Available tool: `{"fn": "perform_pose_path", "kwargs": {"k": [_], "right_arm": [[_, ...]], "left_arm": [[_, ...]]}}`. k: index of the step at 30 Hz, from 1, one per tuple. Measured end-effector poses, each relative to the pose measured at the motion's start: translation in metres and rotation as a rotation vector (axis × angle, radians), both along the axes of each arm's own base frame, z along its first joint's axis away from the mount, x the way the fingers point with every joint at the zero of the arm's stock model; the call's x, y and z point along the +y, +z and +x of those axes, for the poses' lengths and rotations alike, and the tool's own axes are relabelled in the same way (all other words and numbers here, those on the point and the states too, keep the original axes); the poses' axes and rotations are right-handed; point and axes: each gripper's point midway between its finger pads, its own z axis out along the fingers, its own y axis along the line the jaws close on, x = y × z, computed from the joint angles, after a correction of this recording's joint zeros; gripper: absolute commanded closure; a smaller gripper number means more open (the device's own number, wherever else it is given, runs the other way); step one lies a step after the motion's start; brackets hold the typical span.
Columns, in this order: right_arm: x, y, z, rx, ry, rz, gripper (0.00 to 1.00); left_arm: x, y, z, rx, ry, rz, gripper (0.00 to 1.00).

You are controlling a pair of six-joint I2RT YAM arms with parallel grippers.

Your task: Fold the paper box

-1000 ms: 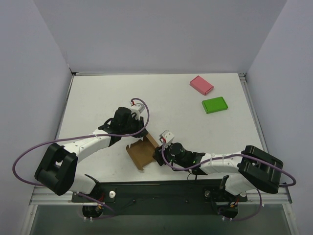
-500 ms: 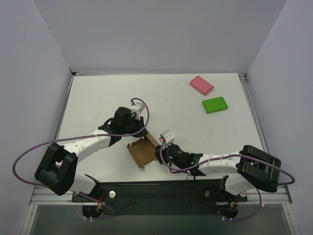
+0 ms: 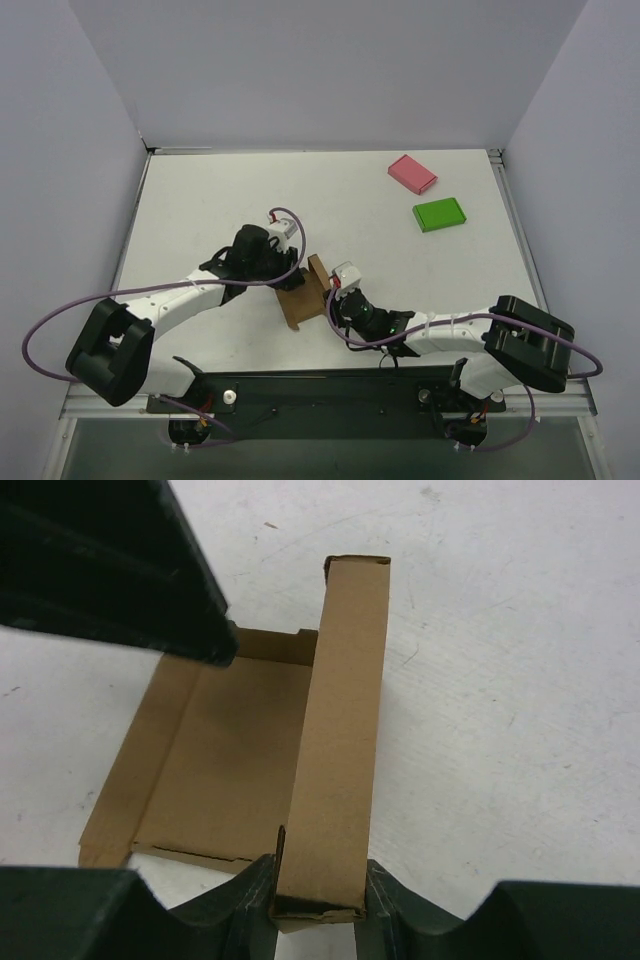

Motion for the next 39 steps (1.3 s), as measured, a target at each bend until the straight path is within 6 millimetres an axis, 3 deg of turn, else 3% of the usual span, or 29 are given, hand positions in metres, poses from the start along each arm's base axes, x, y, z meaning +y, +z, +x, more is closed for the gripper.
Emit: {"fn": "perform_pose_path", "kwargs": {"k": [4,8,12,17,19,24,35,39], "right_arm": [[-0.005,0.0,0.005,-0.018,-0.008,-0.022,0.79],[-0.005,0.0,0.005,-0.026,0.0,-0.031,0.79],[-0.007,0.002,0.004,-0.029,0.013,-0.028,0.79],[-0.009,0.005,0.002,-0.02,0.052,-0.011,0.79],[-0.01,0.008,0.003,-0.013,0.061,0.002,0.78],[-0.011,0.016,0.002,0.012,0.1,0.044,0.78],[-0.013,0.005,-0.01,0.089,0.165,0.022,0.78],[-0.015,0.002,-0.011,0.104,0.169,0.017,0.78]], "left_arm": [[0.002,-0.01,-0.019,0.045,-0.03,0.022,0.38],[0.004,-0.003,-0.022,0.029,-0.035,0.018,0.38],[0.0,0.019,-0.026,-0.07,-0.062,0.018,0.38],[-0.016,0.06,-0.05,-0.219,-0.09,-0.047,0.4],[-0.011,0.065,-0.061,-0.256,-0.043,-0.133,0.41],[0.002,0.027,-0.072,-0.237,0.033,-0.159,0.41],[-0.036,0.002,-0.096,-0.27,-0.138,-0.097,0.41],[-0.043,-0.019,-0.106,-0.263,-0.188,-0.032,0.41]]}}
